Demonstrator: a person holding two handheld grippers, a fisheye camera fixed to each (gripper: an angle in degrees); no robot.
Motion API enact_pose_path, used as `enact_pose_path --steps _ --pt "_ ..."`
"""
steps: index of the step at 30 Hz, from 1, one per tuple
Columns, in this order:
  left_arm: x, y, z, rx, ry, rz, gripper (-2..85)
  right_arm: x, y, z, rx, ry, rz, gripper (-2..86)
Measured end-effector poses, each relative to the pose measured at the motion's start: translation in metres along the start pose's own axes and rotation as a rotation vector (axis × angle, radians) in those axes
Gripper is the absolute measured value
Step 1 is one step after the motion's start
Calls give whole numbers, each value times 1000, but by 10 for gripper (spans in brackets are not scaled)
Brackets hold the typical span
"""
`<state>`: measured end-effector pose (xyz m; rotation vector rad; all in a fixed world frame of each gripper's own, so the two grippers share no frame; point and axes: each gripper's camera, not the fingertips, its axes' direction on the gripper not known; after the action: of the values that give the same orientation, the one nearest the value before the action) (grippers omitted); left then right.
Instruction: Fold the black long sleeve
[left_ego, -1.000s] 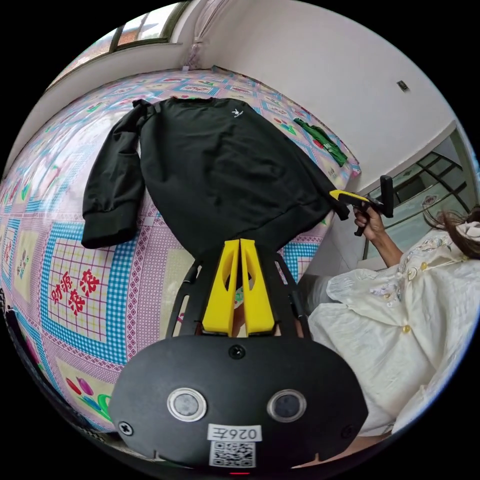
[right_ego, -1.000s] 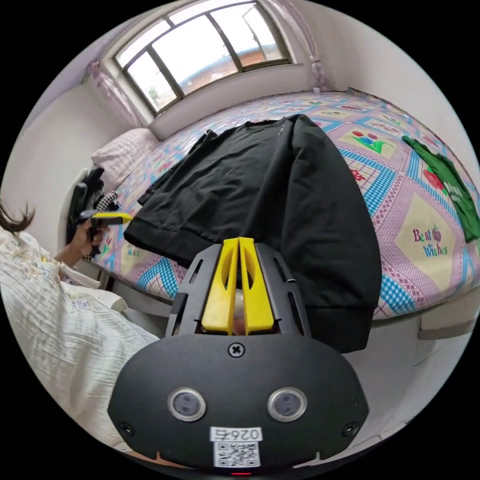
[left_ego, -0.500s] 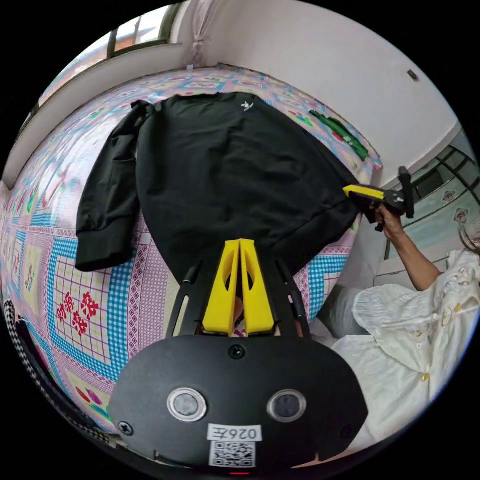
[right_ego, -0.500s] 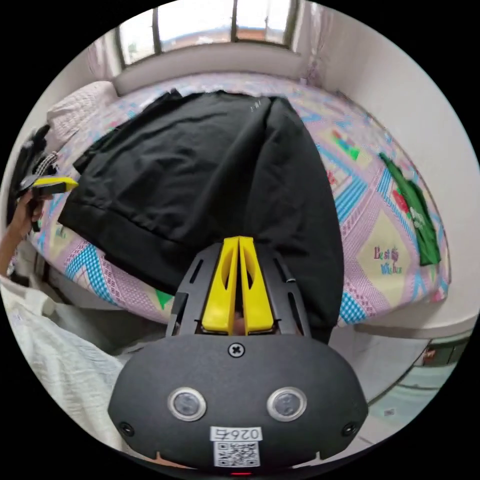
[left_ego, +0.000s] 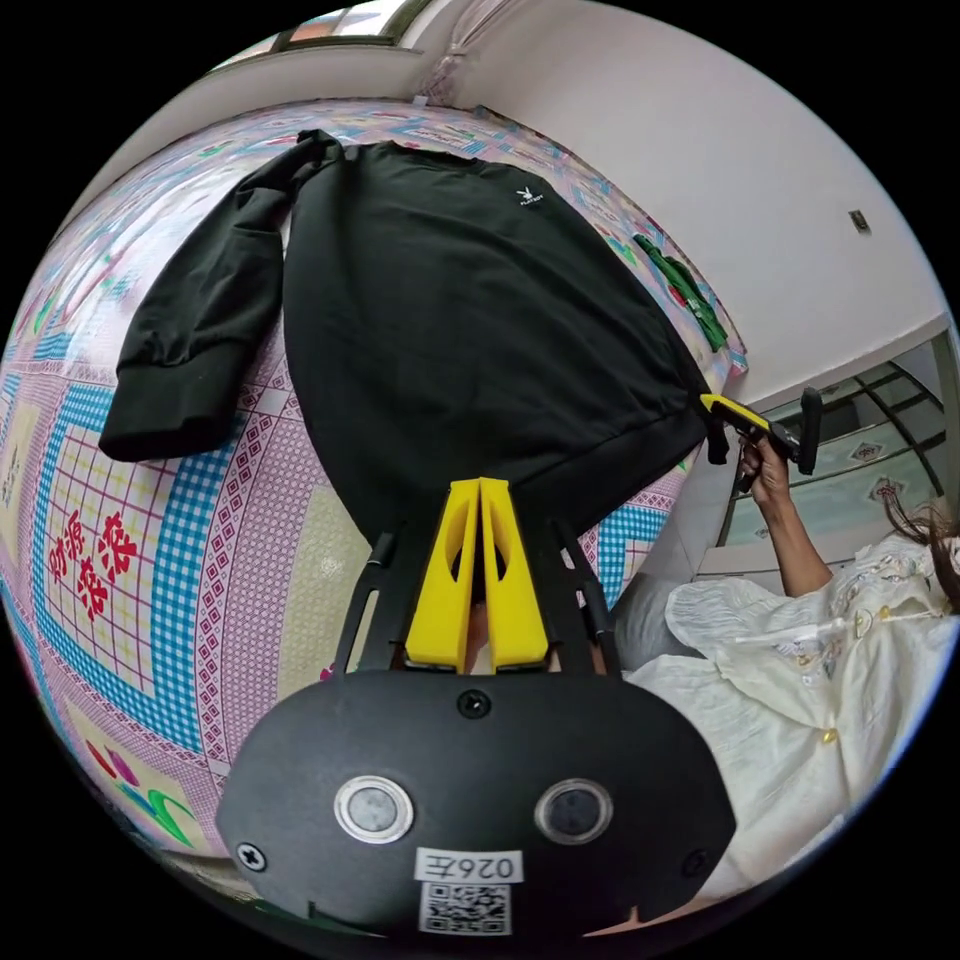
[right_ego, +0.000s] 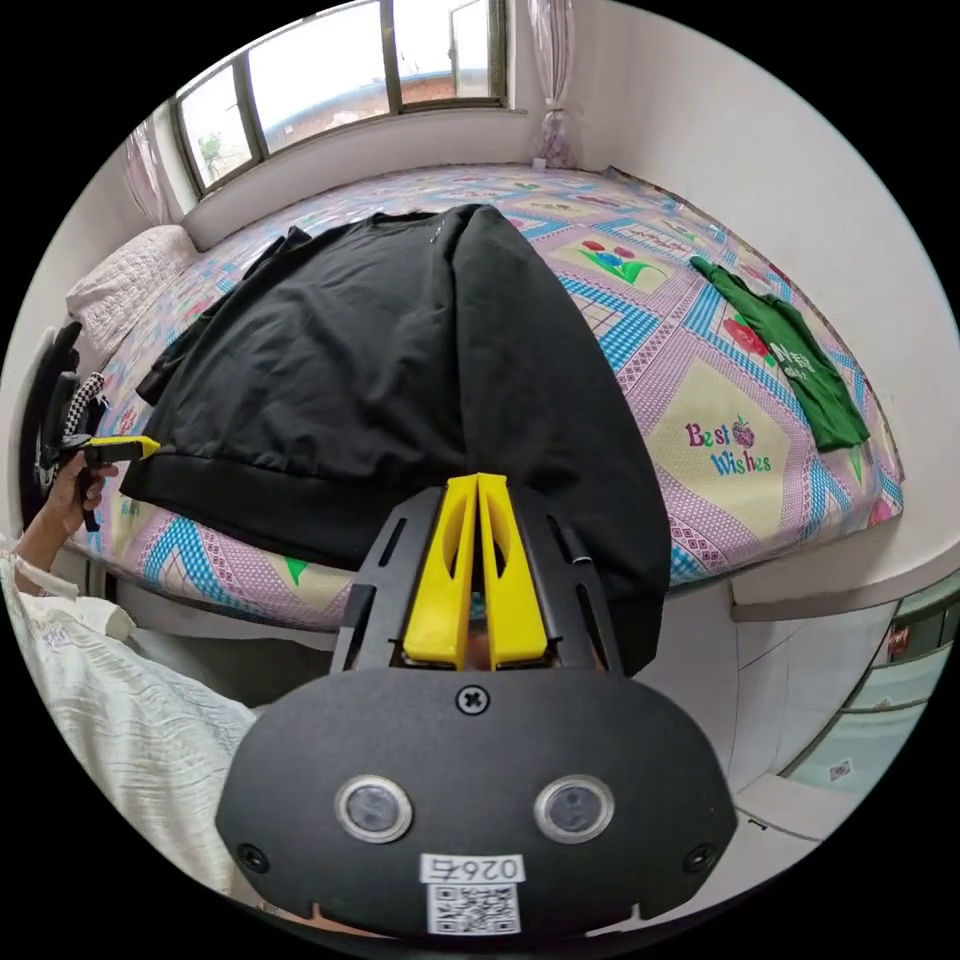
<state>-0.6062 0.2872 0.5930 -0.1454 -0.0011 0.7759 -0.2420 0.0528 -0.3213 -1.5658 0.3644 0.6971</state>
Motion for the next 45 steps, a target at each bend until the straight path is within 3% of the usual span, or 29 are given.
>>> enact_pose_path --steps 8,14,22,28,32,35,36,40,43,45 --pt "50 -54 -60 255 191 106 -9 86 76 -68 175 -76 349 23" --pt "168 -156 -22 155 342 467 0 157 159 -76 209 -231 657 60" --pt "371 -225 63 -19 339 970 119 202 266 -53 330 -566 992 104" --pt "526 -227 139 -259 263 1417 152 214 297 -28 365 -700 1073 143" --pt "609 -198 196 -511 265 1653 163 220 315 -10 379 -788 1125 151" --pt "647 -166 236 -775 169 1774 122 221 328 2 399 -918 1113 77" --pt "659 -161 232 -725 122 1843 62 222 334 -1 430 -947 1100 35" --pt "690 -167 239 -834 77 1862 14 235 328 -44 466 -803 997 -5" --pt "711 -196 220 -733 86 1824 4 253 295 -86 460 -622 849 -11" --pt "723 -230 185 -575 93 1771 0 266 271 -114 457 -499 761 -13"
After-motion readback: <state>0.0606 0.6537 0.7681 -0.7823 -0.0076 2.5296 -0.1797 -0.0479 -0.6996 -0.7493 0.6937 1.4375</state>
